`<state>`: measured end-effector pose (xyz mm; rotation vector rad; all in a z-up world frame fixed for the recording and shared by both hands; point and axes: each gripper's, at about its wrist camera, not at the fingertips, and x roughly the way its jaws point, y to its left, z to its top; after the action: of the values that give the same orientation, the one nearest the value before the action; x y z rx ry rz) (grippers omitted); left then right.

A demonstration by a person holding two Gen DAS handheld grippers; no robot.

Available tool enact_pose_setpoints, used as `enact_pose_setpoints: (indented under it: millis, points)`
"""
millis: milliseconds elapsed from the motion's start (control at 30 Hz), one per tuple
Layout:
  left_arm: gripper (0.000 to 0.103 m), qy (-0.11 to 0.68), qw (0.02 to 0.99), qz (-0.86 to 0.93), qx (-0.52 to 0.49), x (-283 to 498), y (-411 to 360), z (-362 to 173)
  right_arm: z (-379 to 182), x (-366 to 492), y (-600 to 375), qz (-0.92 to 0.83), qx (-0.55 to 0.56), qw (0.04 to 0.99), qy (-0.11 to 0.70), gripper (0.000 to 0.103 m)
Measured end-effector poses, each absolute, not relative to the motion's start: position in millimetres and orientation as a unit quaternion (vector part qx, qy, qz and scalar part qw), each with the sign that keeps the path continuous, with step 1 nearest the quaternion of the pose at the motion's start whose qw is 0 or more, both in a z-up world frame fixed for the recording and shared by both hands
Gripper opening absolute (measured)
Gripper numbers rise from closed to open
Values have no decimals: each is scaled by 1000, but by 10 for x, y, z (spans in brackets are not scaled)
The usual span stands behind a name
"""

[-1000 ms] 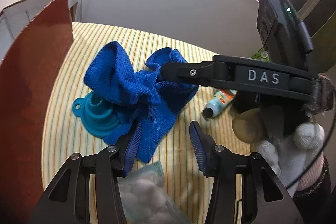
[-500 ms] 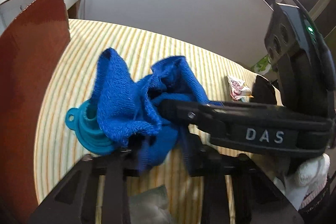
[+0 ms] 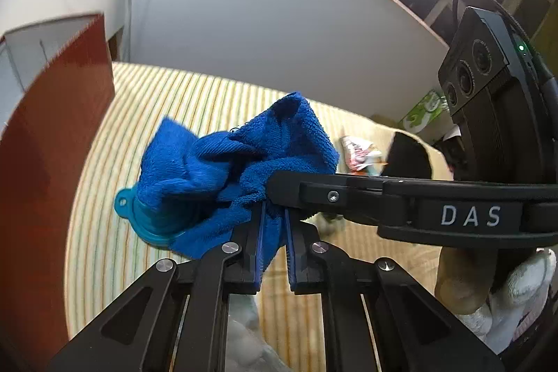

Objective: Organize soft objects
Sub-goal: 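Carry the blue towel with the left tool into the shoebox and release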

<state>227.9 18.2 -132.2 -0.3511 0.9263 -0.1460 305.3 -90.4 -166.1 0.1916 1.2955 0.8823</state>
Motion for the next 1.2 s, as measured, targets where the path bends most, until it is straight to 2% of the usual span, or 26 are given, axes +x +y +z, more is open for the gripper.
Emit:
enact_pose_setpoints:
  millis: [567,867,1200]
  points:
    - [8,325,924,-100,-176,1763,537,-196,-266,2607,-853,434,62,755,488,12]
    - [6,253,948,-83,-172,1472,954,402,535,2403,-378,467,35,777,421,12]
    - [5,219,961,-25,-169,1433,1651,699,898,2361,519,507,12,769,390,12]
